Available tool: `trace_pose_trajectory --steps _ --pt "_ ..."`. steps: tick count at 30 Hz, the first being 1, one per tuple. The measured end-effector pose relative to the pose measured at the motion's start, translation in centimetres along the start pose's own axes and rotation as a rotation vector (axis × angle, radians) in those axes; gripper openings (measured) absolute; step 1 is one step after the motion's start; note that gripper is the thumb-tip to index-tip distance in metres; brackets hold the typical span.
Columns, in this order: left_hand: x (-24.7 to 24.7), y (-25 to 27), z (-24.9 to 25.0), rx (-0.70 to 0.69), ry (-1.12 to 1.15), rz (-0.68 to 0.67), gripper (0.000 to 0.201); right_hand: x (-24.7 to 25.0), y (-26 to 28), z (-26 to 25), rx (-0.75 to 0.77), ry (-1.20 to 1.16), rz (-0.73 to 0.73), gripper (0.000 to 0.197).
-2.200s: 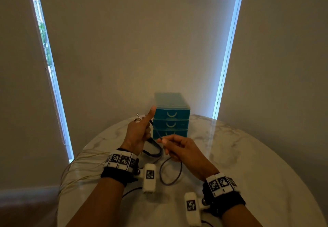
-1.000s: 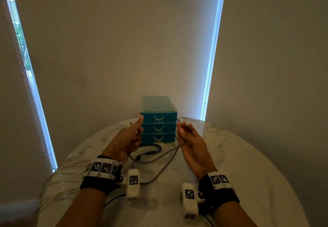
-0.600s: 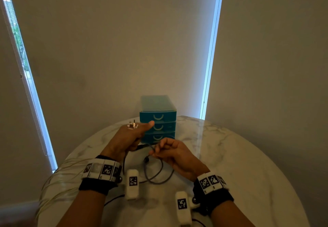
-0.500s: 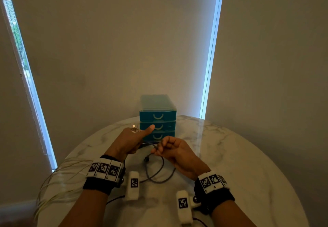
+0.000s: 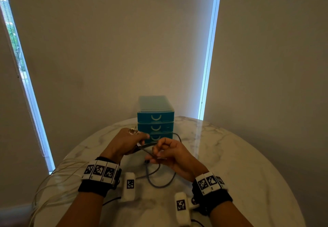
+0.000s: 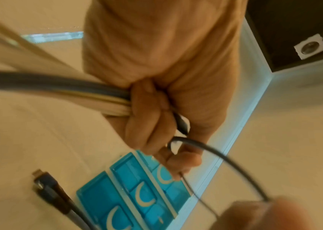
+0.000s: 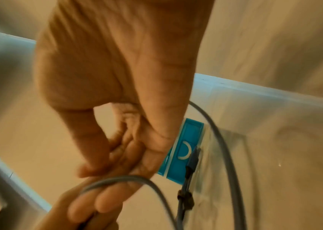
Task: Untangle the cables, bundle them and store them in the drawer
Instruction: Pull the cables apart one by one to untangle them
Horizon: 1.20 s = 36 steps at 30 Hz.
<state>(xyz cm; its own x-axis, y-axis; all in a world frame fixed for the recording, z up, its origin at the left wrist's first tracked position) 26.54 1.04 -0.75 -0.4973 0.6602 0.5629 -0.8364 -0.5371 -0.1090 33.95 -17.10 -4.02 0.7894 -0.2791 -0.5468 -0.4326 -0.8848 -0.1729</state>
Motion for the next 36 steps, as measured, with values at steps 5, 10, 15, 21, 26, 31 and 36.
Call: trace_pose_trajectory --steps 5,10,15,21,26,31,36 --pt "1.3 0.5 1.4 -0.178 0.259 0.165 0.033 3.0 0.1 -0.2 -0.033 -0.825 0.310 0.065" --pt "3.0 0.1 0.4 -0.108 0.393 0.266 0.034 7.1 2.0 -4.2 0.252 -1.073 0.441 0.046" --pt "3.7 0.6 1.1 -0.174 0.365 0.337 0.024 10.3 3.3 -7.3 0.543 -0.698 0.894 0.017" --pt "3.8 3.7 3.9 -0.449 0.007 0.957 0.044 1.7 -6.5 -12.0 0.600 -0.158 0.553 0.029" --pt "3.8 5.2 4.5 -0.629 0.116 0.988 0.045 -13.1 -10.7 -5.5 -0.148 0.614 -0.190 0.033" --pt "4.8 4.4 3.5 -0.496 0.319 0.939 0.050 -7.7 -8.7 -3.8 0.012 0.487 0.127 0.030" --pt "3.6 3.0 3.2 -0.373 0.333 0.792 0.048 0.9 -4.6 -1.3 0.056 0.151 0.471 0.021"
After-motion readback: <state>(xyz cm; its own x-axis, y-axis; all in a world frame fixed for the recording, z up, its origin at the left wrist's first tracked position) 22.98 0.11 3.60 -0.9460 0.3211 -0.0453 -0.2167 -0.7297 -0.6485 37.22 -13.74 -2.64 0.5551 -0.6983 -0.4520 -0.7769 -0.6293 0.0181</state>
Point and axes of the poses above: each hand's wrist, its own y-axis away from the middle knuckle, its own x-axis out of the back of the hand, z = x × y, the point moved 3 cm from there along -y, towards the middle knuckle, and after that the axes turned 15 degrees about -y, right-handed, at the moved point
